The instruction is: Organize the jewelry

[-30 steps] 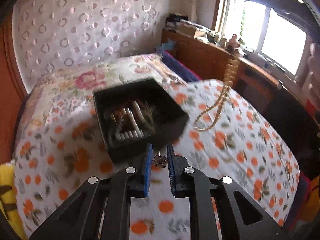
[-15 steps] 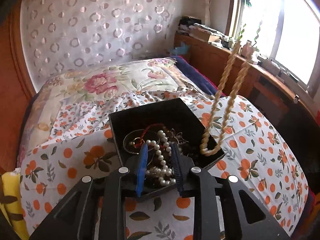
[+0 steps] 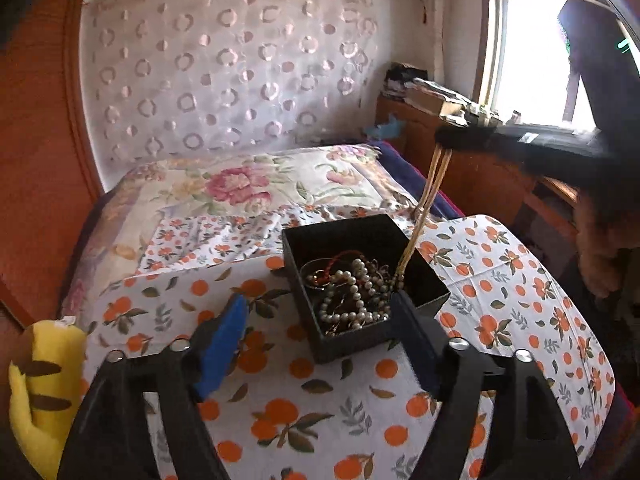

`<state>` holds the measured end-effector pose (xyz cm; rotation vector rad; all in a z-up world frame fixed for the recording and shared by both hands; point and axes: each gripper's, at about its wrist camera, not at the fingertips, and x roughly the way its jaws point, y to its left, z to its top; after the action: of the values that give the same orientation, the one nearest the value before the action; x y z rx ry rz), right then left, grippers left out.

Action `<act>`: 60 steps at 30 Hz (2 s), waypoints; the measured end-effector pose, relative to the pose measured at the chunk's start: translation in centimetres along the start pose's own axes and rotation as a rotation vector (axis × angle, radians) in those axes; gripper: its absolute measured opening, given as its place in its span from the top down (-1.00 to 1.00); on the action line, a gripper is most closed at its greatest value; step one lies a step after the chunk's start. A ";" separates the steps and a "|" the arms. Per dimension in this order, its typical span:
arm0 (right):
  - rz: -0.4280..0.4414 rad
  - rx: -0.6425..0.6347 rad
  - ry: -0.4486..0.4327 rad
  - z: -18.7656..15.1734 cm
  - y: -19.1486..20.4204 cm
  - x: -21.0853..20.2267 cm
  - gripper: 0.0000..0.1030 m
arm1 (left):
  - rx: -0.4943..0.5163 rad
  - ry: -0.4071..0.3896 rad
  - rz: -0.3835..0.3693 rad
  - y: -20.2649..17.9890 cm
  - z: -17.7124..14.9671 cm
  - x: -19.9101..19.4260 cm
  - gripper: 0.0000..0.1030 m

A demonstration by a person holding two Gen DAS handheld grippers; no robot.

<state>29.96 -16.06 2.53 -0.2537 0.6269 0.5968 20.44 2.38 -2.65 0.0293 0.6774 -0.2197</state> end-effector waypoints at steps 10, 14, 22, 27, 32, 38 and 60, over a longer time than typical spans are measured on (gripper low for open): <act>-0.021 0.119 -0.045 -5.2 0.0 -4.7 0.02 | -0.025 -0.070 0.065 -2.0 -1.8 -6.0 -0.86; -0.066 0.157 -0.097 -8.1 1.3 -8.8 -0.49 | -0.028 -0.096 0.093 -3.3 -2.7 -8.5 -0.86; -0.146 0.220 -0.169 -13.3 4.1 -15.6 -0.95 | -0.015 -0.137 0.160 -6.0 -5.0 -13.2 -0.86; -0.171 0.259 -0.194 -15.6 5.2 -18.1 -0.96 | -0.039 -0.152 0.160 -6.8 -6.2 -15.1 -0.86; -0.190 0.258 -0.211 -16.7 5.8 -18.9 -0.95 | -0.058 -0.146 0.159 -7.0 -7.3 -15.6 -0.86; -0.197 0.269 -0.220 -17.3 5.6 -19.2 -0.95 | -0.062 -0.155 0.162 -7.0 -7.7 -15.6 -0.86; -0.198 0.273 -0.219 -17.2 6.4 -18.9 -0.95 | -0.061 -0.159 0.166 -7.2 -7.7 -15.6 -0.86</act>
<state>5.73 -26.14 0.31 0.0068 0.4578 0.3372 2.34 -0.92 1.47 0.0092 0.5194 -0.0406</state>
